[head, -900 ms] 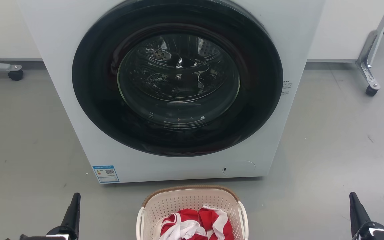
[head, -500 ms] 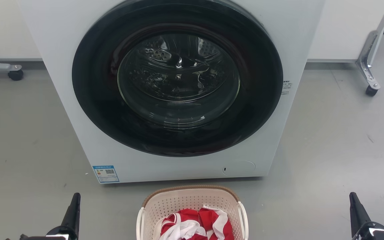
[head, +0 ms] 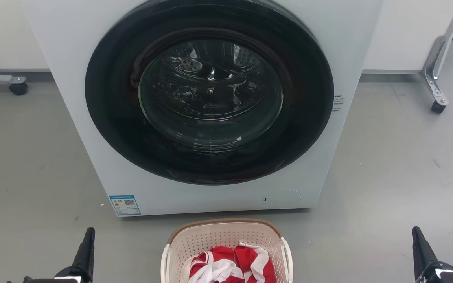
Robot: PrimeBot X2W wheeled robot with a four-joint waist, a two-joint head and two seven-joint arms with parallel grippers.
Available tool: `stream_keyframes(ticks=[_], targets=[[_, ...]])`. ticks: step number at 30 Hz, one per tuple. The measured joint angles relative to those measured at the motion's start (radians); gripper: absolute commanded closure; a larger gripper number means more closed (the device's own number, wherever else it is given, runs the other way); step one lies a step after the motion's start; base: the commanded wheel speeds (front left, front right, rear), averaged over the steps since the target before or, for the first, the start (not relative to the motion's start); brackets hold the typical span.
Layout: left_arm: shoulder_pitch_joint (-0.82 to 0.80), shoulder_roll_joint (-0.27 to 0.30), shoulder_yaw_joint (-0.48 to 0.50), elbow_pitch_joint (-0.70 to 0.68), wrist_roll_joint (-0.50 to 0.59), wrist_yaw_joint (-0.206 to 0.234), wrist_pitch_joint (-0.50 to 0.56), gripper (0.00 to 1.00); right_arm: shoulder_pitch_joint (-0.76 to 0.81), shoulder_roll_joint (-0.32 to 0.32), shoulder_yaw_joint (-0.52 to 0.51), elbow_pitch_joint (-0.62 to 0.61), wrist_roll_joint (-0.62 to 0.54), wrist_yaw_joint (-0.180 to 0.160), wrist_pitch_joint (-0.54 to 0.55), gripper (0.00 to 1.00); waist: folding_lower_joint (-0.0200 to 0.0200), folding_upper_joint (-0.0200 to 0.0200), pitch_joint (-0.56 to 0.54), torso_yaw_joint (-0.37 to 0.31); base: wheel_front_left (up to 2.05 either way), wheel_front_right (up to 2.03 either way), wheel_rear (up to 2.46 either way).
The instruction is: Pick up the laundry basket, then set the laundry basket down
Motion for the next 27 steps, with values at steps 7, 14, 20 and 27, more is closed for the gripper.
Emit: stream_keyframes(ticks=[7,14,20,27], targets=[[0.000,0.000,0.000,0.000,0.000,0.000,0.000,1.00,0.000,0.000,0.000,0.000,0.000,0.000,0.000,1.00,0.0000,-0.0001,0.000,0.000,0.00,0.00,0.00],[0.000,0.000,0.000,0.000,0.000,0.000,0.000,1.00,0.000,0.000,0.000,0.000,0.000,0.000,0.000,1.00,0.0000,0.0000,0.000,0.000,0.00,0.00,0.00],[0.000,0.000,0.000,0.000,0.000,0.000,0.000,1.00,0.000,0.000,-0.001,0.000,0.000,0.000,0.000,1.00,0.0000,0.0000,0.000,0.000,0.00,0.00,0.00],[0.014,-0.005,-0.002,0.027,0.000,0.000,0.000,0.00,0.015,0.009,0.001,0.027,0.000,-0.001,-0.001,0.00,0.0000,0.0000,0.000,0.000,0.00,0.00,0.00]])
